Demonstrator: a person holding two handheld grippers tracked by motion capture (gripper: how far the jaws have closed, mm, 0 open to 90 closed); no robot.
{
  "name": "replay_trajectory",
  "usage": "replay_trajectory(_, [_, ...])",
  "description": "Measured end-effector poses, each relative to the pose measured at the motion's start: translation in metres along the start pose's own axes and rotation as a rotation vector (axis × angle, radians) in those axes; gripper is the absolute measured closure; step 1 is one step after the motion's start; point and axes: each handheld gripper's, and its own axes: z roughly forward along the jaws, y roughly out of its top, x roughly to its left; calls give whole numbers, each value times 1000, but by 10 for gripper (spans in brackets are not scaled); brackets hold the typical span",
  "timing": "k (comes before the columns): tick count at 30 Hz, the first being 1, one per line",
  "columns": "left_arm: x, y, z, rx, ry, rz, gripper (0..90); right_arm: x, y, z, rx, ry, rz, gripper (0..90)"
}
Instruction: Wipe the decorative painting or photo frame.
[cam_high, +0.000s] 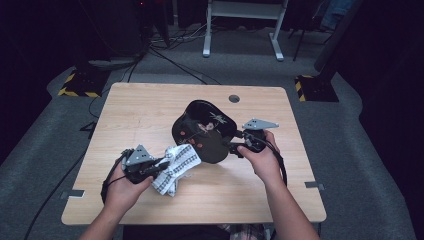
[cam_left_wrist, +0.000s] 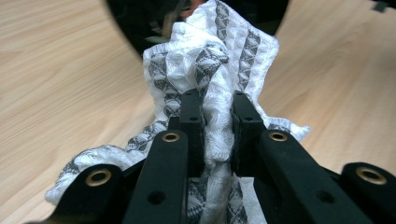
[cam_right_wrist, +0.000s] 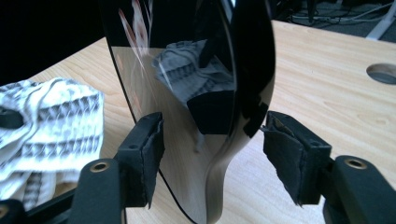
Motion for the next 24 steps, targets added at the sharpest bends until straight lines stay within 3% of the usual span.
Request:
replay_trajectory(9, [23, -16, -18, 9, 87, -83, 788, -2, 10, 2, -17, 33, -33, 424])
replay_trajectory(14, [36, -23, -21, 28, 118, -114, 787, 1, 11, 5, 21, 75, -64, 564])
replay_trajectory(19, [43, -25, -22, 23, 127, -137, 785, -1, 10, 3, 21, 113, -117, 625])
replay_trajectory(24, [44, -25, -20, 19, 125, -149, 783, -5, 8, 1, 16, 162, -112, 707])
